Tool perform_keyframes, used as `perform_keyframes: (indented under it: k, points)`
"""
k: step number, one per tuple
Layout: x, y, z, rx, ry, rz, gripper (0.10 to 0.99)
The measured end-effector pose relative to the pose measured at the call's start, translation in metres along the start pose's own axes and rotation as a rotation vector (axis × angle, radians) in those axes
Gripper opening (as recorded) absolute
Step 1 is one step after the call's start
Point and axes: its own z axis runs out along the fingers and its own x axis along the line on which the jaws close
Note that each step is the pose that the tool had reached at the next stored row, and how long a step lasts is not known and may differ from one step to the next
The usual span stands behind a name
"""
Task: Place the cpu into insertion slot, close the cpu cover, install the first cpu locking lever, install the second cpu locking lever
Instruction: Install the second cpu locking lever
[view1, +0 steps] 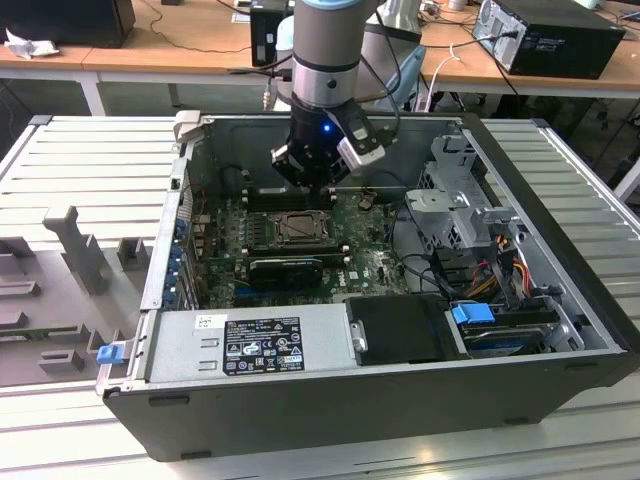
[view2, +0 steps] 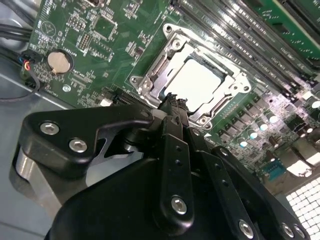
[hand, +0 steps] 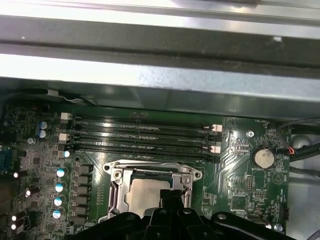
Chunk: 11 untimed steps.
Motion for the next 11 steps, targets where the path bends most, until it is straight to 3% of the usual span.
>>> perform_keyframes:
  k: [7,11]
  points:
    - [0.0010,-0.0147,0.0003,0.000,0.0000,0.000,0.106]
    - [0.0014,-0.0198,0.0001,0.001,0.0000,0.000,0.106]
